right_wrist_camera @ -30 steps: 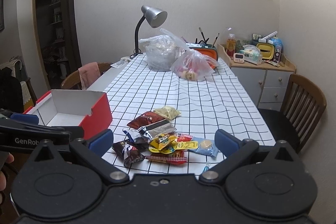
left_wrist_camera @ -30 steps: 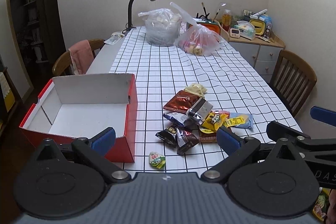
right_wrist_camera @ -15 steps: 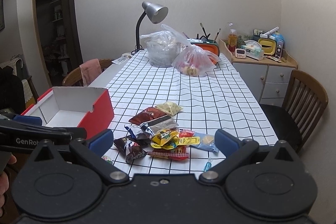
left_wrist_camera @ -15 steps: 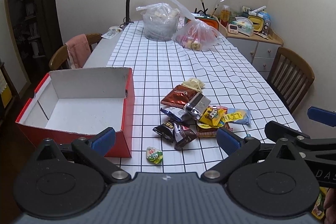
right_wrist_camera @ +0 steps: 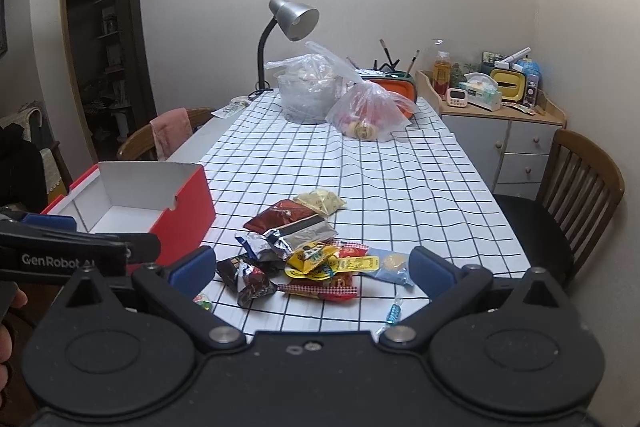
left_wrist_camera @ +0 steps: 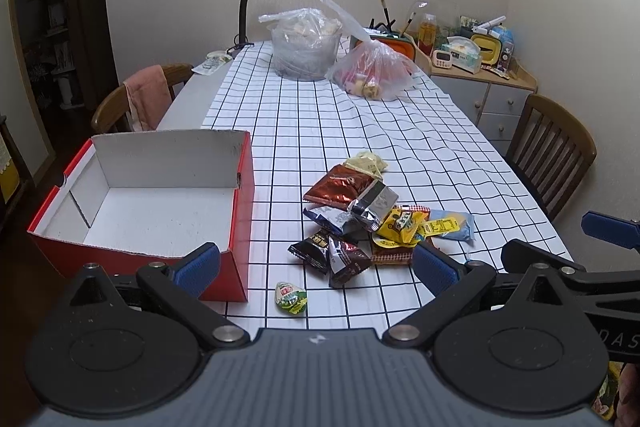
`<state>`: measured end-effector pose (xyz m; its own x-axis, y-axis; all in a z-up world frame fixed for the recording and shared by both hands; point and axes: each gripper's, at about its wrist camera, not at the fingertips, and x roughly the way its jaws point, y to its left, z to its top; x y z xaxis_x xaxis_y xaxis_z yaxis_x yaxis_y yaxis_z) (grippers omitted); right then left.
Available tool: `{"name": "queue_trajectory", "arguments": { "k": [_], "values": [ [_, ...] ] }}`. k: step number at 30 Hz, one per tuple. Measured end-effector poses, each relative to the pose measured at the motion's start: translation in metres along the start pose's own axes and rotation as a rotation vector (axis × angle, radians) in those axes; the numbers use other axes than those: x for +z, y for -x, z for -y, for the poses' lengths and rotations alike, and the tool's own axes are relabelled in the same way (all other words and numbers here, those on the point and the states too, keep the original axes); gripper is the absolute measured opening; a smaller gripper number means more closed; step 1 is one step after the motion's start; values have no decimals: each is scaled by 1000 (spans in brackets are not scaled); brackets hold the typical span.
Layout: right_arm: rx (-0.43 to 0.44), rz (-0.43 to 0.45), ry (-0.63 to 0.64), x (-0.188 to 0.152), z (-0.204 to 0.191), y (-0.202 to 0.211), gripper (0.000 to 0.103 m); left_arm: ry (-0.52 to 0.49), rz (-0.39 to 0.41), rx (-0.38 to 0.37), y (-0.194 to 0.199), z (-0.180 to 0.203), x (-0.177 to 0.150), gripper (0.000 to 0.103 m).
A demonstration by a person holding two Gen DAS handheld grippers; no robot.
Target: Organize snacks
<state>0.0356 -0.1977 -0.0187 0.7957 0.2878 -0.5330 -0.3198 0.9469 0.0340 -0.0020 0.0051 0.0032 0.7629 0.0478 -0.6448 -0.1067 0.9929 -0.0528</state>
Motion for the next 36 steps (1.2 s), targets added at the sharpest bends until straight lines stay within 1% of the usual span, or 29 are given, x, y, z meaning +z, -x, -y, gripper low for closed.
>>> {"name": "queue_trajectory", "arguments": {
  "k": [8,23,26,29,32,34,36],
  "values": [
    [-4,14,5,0,0,2,103,-5,17,0,2,1,1,103],
    [14,12,16,0,-2,1,103,-9,22,6,1,0,3,103],
    [18,4,20,-1,-1,-2,103,-15,12,5,-4,0,3,103],
    [15,-17,14,-2,5,-11,103,9,-4,-3,-11,-5,2,103],
    [13,-65,-11,-6,15,-26,103,40,-22,5,-21,-13,0,103],
    [9,-107,-38,-10,24,-36,103,60,-58,7,-31,-19,-2,103],
    [10,-142,-70,-16,34,-45,102,80,-89,-8,-39,-22,-6,103]
  ]
}}
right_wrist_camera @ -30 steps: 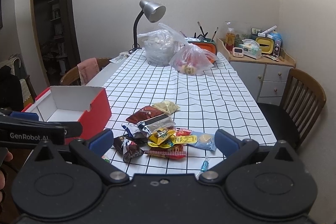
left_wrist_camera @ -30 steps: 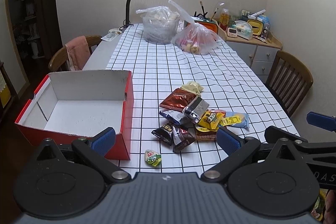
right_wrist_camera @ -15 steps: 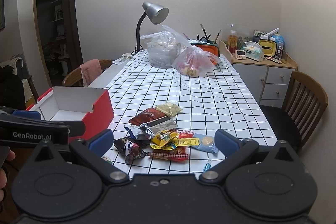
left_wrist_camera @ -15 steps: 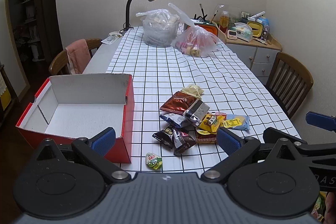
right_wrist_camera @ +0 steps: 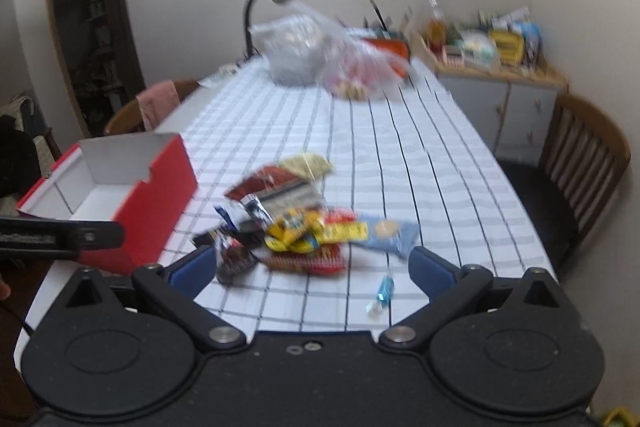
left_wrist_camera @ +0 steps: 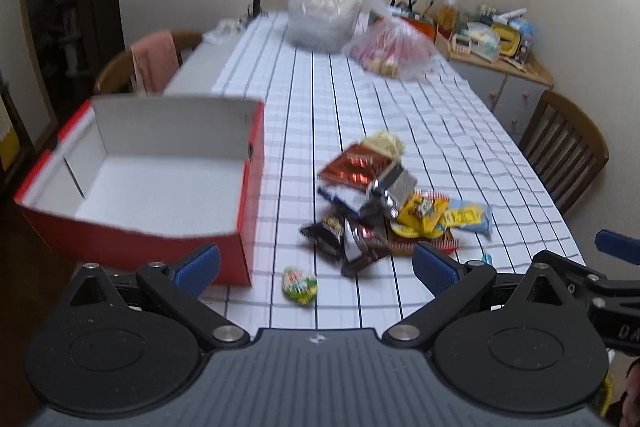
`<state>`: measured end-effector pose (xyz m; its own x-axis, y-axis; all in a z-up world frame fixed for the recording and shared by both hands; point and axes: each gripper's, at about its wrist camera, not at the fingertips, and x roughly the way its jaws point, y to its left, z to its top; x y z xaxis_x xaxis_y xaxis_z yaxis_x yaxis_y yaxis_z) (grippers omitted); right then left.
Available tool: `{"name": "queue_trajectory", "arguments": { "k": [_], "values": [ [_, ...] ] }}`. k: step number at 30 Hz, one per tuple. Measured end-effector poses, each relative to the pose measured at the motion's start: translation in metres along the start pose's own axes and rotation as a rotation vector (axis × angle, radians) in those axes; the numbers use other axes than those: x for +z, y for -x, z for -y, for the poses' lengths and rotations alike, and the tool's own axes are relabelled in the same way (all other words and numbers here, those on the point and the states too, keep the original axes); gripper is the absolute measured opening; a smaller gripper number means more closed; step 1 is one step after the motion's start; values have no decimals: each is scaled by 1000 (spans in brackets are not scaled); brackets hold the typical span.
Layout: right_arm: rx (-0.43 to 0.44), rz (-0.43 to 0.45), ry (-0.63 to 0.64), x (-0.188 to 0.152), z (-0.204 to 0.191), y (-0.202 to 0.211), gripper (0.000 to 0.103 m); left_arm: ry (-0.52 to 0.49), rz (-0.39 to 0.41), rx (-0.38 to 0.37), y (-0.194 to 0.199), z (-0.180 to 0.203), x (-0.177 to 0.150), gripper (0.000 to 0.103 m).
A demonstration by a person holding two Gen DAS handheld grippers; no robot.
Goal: Organize snacks
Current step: 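Lower the right gripper onto the blue wrapped candy and close it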
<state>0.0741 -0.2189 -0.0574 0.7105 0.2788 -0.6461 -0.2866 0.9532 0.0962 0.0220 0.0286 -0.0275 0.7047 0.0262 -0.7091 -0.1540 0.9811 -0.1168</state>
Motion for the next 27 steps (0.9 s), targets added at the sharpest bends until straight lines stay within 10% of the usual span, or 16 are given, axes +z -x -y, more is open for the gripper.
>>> {"name": "queue_trajectory", "arguments": {
  "k": [20,27],
  "values": [
    [-22,-186,35,-24,43,-99,74,-177,-93,0,-90,25,-33,102],
    [-8,-230,41,-19,48,-126,62,-152,-138,52,-118,24,-34,88]
  ]
}}
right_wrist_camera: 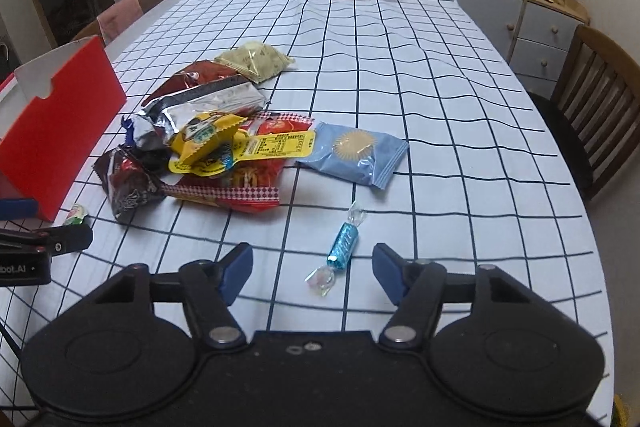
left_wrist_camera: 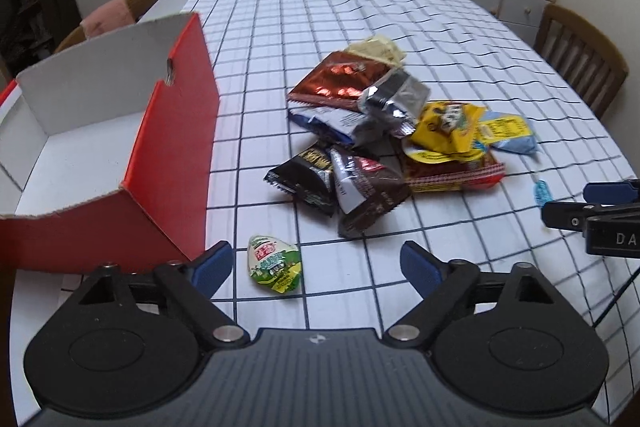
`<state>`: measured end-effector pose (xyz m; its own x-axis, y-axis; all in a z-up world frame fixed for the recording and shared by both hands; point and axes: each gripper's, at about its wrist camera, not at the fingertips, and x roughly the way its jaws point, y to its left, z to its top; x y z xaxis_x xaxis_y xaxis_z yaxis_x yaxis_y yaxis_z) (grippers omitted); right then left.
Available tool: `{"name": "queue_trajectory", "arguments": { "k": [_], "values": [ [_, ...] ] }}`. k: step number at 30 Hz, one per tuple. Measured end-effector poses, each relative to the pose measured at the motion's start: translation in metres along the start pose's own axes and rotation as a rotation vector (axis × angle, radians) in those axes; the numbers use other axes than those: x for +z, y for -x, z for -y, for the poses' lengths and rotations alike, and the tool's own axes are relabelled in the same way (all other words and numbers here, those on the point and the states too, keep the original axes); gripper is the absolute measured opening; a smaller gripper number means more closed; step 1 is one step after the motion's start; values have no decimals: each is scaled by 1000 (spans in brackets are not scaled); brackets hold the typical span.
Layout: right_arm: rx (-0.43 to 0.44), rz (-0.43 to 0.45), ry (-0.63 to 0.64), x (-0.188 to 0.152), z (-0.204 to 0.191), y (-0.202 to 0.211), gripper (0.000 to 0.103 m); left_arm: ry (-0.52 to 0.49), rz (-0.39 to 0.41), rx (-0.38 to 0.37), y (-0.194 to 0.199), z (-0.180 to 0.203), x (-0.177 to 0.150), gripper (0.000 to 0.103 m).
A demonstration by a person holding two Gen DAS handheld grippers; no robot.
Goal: Organize snacks
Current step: 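Lower the right gripper onto the blue wrapped candy and close it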
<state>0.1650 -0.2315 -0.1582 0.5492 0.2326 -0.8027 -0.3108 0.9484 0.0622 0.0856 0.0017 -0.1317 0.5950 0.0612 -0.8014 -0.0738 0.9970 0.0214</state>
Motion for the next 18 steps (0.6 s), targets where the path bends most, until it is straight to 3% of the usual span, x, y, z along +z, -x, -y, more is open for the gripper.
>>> {"name": "queue_trajectory", "arguments": {
  "k": [6,14,18],
  "values": [
    [16,-51,-31,7,7,-19,46,119,-103,-8,-24,-15,5,66],
    [19,-86,-45,10,14,-31,34,188,-156,0,-36,-22,7,59],
    [16,-93,-27,12,15,-32,19,212,-158,7,-37,-23,10,53]
  ]
}}
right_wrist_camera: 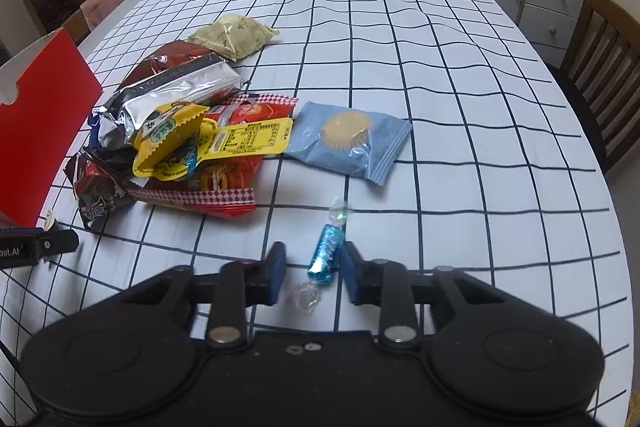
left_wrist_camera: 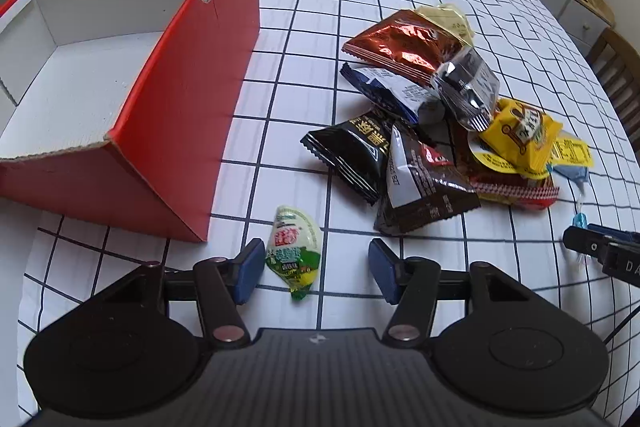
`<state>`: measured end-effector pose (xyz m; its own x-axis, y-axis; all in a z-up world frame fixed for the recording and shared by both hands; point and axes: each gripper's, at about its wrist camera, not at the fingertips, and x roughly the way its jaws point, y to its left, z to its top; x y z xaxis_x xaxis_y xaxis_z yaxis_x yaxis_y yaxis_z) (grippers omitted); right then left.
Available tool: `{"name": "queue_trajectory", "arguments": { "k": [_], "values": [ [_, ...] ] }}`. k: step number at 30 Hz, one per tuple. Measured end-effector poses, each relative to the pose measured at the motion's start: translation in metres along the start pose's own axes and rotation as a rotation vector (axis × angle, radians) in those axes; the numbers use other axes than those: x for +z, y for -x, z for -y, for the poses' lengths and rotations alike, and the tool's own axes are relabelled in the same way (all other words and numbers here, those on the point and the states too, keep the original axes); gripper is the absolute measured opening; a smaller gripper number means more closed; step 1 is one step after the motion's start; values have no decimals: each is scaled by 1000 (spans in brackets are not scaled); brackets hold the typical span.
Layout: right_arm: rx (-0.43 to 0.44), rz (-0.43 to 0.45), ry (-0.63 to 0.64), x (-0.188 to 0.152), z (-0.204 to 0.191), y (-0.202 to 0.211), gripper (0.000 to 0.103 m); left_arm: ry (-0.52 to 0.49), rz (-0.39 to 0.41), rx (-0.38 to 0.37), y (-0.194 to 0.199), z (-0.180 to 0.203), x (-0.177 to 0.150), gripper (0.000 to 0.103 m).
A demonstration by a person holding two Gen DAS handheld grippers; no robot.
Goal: Organize snacks
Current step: 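Lower the right gripper onto the blue wrapped candy and close it, then close the left gripper on the silver-wrapped chocolate while the right gripper holds the blue candy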
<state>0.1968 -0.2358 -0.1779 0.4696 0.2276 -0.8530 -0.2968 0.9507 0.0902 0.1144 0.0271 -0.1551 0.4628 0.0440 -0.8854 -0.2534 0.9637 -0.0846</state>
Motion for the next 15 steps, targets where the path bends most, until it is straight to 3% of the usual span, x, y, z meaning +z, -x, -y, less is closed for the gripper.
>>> {"name": "queue_trajectory", "arguments": {
  "k": [3,6,15],
  "values": [
    [12,2,3,-2,4,1,12,13,1,14,0,1,2,41],
    [24,7,23,-4,5,2,11,31,2,33,-1,1,2,29],
    [97,33,71,-9,15,24,10,83,22,42,10,7,-1,16]
  ]
}}
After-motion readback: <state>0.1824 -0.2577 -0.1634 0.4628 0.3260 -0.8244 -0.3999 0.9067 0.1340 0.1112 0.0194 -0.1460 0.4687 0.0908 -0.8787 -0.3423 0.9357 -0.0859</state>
